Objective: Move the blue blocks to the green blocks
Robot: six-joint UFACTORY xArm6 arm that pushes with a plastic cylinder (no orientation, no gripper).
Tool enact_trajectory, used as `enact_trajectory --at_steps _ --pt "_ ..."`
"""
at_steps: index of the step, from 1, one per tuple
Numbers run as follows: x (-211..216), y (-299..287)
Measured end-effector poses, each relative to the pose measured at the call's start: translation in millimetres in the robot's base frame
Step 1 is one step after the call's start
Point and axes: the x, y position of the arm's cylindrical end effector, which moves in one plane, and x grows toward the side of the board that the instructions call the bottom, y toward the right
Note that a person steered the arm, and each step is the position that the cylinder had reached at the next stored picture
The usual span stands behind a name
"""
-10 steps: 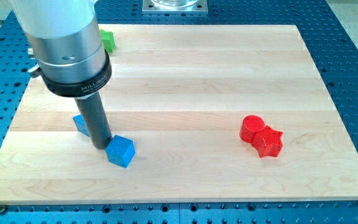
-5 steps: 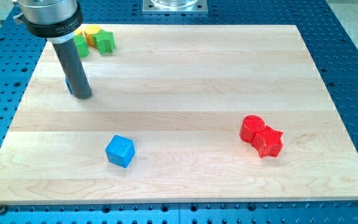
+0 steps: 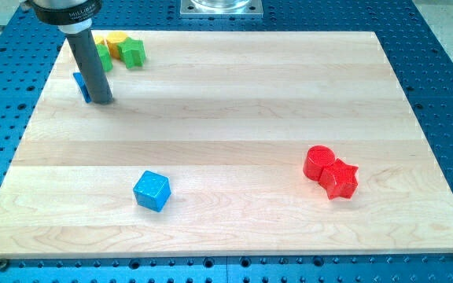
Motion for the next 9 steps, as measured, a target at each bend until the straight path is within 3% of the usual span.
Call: enact_trajectory --at_steps 2,3,5,7,8,9 --pt "12 -12" --pt "-14 -20" --pt "-17 -38" --pt "-48 -42" --pt "0 -35" --pt "48 16"
